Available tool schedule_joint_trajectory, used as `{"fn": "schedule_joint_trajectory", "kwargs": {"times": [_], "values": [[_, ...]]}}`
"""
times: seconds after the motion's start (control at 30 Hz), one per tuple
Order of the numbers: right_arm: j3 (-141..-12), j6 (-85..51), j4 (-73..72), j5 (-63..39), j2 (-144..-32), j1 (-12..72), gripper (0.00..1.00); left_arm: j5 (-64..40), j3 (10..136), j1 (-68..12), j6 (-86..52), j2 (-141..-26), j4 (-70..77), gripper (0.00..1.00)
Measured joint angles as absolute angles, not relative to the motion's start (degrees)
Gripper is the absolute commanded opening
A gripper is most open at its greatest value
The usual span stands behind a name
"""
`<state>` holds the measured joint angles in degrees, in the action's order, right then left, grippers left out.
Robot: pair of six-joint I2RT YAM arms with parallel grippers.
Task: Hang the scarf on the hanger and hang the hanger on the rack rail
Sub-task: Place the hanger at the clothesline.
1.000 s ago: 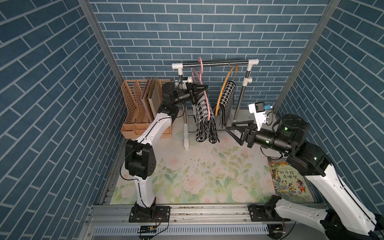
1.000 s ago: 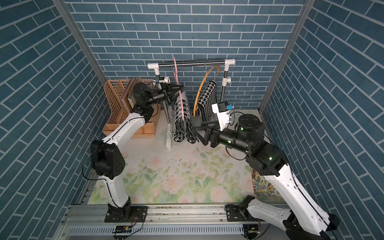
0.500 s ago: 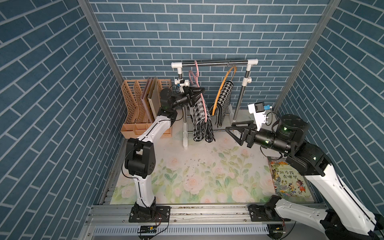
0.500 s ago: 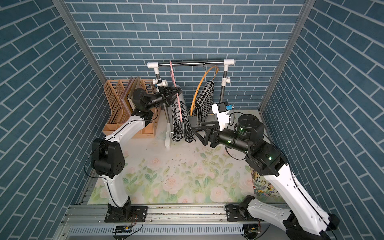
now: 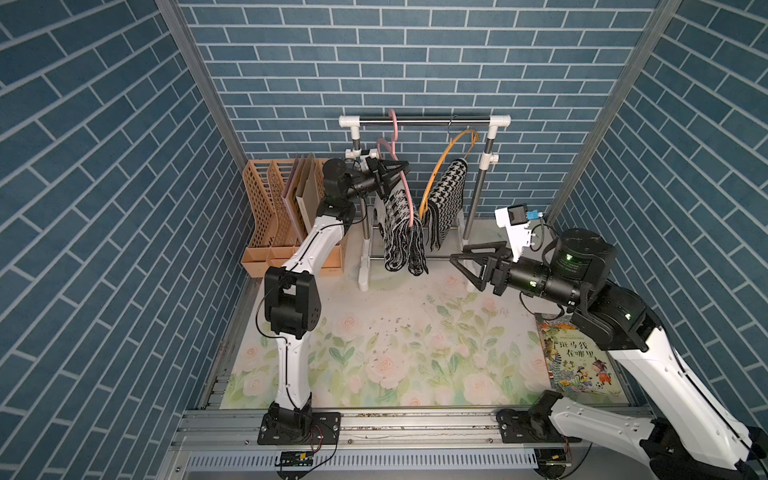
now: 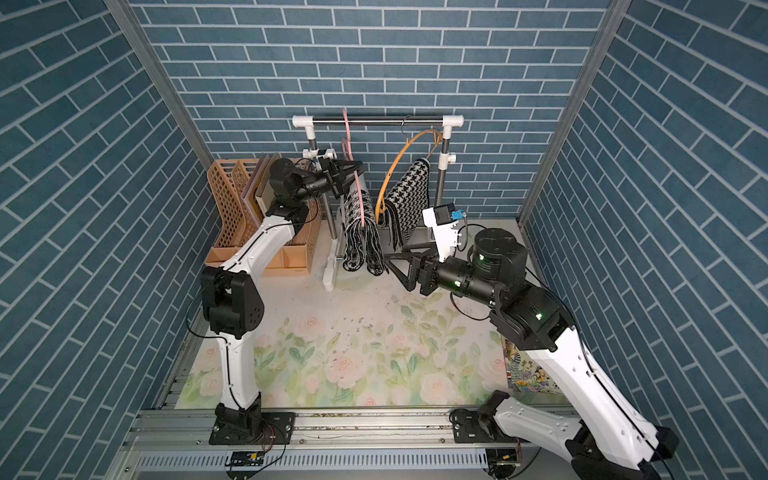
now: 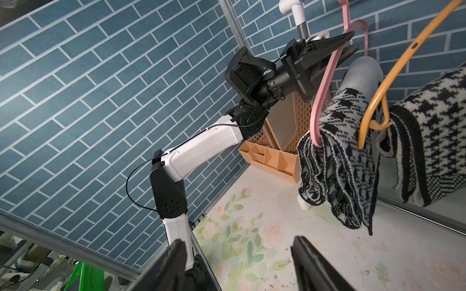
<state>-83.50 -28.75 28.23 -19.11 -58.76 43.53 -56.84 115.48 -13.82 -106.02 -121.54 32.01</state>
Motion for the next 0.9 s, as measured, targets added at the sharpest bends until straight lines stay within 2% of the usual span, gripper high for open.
{"fn": "schedule_joint_trajectory", "kwargs": {"times": [0.23, 0.33, 0.37, 0.47, 0.53, 0.57, 0.67, 0.9], "values": [[-83.5, -28.75, 28.18, -19.14, -59.42, 43.53, 0.71, -57.84, 114.67, -13.47, -110.04, -121.47, 33.39, 0.0], [-83.5, -28.75, 28.16, -19.14, -59.59, 43.53, 0.71, -58.0, 109.89, -13.47, -110.37, -119.35, 36.42, 0.03], [-83.5, -28.75, 28.12, -19.14, -59.64, 43.53, 0.71, -57.78, 107.07, -13.5, -110.48, -117.97, 38.11, 0.12], [-83.5, -28.75, 27.81, -19.14, -59.64, 43.53, 0.71, -57.12, 100.31, -13.28, -111.18, -114.52, 41.74, 0.54], [-83.5, -28.75, 27.7, -19.14, -59.61, 43.53, 0.71, -57.84, 95.85, -12.88, -111.09, -112.92, 42.54, 0.88], [-83.37, -28.75, 27.53, -19.14, -59.59, 43.53, 0.71, -58.08, 94.39, -12.86, -110.98, -112.77, 42.5, 0.98], [-82.39, -28.75, 26.74, -19.16, -59.4, 43.53, 0.71, -58.22, 93.67, -12.67, -108.25, -112.81, 39.66, 1.0], [-81.03, -28.75, 25.87, -19.29, -59.31, 43.55, 0.72, -57.3, 96.97, -12.51, -93.78, -108.64, 19.38, 1.0]]}}
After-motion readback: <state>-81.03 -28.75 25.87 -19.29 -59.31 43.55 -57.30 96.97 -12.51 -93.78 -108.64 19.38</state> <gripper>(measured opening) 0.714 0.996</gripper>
